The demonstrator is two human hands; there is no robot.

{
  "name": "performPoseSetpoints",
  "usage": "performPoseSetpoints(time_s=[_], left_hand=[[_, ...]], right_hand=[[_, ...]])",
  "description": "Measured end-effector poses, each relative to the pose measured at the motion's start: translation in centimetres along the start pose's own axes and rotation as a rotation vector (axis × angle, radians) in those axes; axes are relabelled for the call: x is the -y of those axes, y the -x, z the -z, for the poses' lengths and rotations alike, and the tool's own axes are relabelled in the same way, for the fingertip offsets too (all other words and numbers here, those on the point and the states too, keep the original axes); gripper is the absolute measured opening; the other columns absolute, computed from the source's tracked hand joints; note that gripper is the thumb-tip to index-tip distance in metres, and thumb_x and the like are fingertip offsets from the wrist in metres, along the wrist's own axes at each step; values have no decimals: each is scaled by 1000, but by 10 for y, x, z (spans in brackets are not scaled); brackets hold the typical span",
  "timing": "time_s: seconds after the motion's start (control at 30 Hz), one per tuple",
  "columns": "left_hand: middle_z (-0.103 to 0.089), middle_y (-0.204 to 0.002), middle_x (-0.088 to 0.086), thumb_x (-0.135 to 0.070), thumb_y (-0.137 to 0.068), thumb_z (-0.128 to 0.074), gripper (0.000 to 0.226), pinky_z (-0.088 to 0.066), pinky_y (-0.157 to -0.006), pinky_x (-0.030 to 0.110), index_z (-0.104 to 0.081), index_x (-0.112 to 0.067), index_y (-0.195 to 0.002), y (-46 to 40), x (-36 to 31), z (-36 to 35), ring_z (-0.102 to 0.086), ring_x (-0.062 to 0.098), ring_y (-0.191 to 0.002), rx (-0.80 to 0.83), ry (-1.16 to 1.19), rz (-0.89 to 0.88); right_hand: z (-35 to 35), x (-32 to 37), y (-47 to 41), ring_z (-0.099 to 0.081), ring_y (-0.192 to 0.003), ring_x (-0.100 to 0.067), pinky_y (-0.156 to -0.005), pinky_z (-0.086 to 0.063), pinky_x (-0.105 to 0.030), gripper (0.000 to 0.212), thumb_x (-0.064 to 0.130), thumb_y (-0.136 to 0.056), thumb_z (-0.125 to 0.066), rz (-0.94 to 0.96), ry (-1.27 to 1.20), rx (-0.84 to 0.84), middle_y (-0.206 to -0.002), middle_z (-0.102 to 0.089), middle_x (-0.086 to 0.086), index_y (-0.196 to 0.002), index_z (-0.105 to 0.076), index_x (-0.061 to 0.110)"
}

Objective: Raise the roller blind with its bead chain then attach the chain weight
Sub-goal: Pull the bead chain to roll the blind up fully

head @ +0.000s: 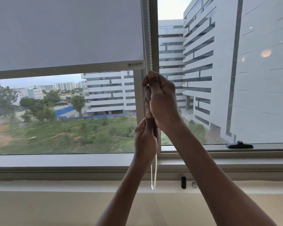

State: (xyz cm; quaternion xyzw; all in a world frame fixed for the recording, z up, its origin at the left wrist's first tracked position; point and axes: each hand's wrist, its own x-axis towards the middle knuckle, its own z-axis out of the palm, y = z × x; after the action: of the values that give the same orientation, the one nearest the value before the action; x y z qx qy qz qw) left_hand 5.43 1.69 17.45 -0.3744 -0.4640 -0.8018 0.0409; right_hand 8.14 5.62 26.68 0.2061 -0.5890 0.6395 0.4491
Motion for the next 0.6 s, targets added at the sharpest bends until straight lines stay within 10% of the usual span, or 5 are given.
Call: performPoseSetpoints(time_s=[0.27, 0.6], left_hand=[[-74, -98, 12, -71, -92, -9, 89, -52, -89, 31, -62, -4, -115, -49, -60, 13, -69, 21, -96, 262, 308, 236], [-32, -56, -8, -71, -94, -20, 73, -12, -42, 22, -62, -12, -88, -62, -88, -7, -15, 6, -45, 299, 385, 258]], right_hand=[[10, -34, 32, -38, -52, -12, -48, -32, -25, 34, 8, -102, -43, 104, 293, -54, -61, -44, -2, -71, -50, -3], [16, -46, 59, -28, -50, -2, -47, -27, -14, 37, 5, -103, -39, 17, 166, -5, -57, -35, 5, -67, -44, 12]])
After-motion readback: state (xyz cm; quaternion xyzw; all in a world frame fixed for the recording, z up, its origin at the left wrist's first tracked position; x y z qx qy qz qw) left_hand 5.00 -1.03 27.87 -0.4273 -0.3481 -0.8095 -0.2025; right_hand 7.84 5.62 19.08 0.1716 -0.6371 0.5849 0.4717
